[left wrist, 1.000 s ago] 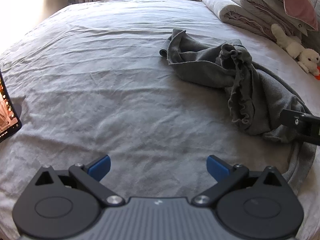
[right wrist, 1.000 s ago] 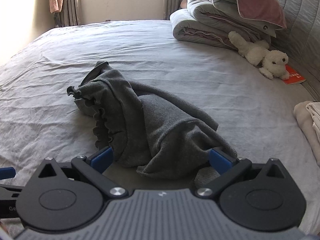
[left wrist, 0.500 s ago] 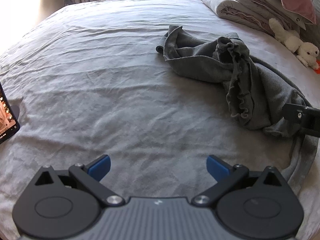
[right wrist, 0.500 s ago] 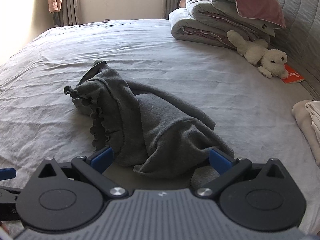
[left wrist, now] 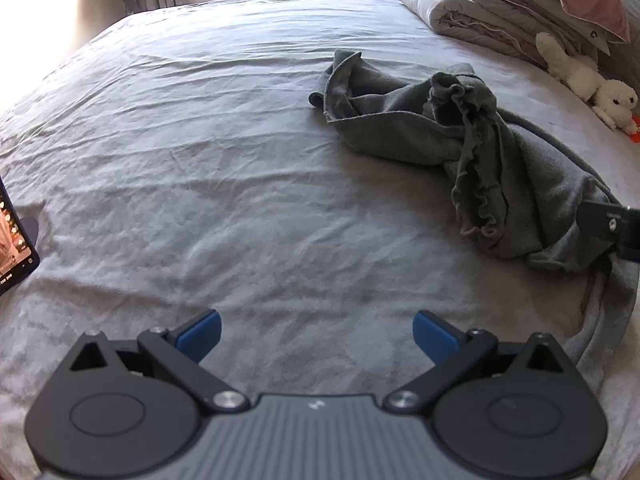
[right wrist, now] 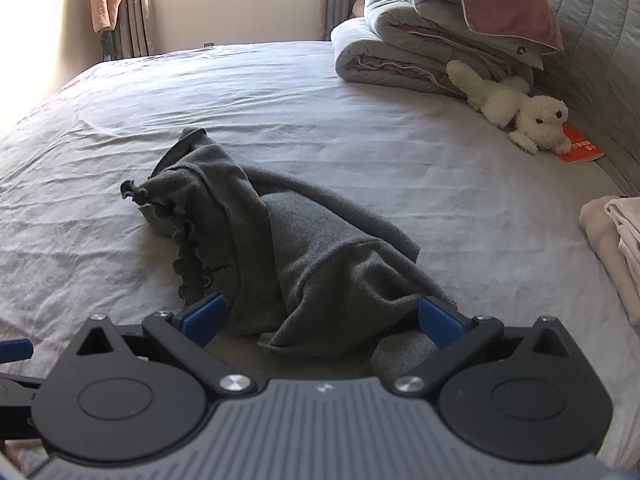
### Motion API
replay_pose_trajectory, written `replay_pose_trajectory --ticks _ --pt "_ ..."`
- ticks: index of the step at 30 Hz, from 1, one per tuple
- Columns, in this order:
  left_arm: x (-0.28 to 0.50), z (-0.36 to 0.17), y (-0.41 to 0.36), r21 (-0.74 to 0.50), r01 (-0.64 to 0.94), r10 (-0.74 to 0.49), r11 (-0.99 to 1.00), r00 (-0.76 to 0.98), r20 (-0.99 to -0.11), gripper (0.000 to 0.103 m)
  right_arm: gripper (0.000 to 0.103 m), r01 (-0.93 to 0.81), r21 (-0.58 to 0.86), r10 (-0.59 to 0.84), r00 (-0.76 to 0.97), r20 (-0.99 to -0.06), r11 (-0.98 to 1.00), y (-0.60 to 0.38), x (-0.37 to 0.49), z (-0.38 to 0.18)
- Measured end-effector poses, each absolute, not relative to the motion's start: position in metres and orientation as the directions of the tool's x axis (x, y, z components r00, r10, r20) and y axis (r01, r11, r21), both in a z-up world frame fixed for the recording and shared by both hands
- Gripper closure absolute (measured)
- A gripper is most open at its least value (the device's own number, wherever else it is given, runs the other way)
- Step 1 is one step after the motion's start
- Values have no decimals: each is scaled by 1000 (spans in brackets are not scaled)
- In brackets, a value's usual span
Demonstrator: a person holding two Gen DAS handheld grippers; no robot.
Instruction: Fold clothes
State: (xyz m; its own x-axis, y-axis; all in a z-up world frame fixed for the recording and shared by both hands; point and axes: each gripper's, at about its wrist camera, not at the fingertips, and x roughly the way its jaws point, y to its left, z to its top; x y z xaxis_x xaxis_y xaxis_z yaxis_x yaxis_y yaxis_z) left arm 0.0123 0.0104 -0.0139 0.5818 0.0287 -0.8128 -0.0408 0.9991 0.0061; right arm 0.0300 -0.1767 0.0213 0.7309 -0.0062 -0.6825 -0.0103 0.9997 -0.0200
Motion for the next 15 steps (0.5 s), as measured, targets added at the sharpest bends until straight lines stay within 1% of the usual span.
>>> replay_pose_trajectory --ticks 15 --pt "12 -11 19 1 -52 31 999 580 -814 1 0 -25 -34 -6 720 -694 999 -169 30 15"
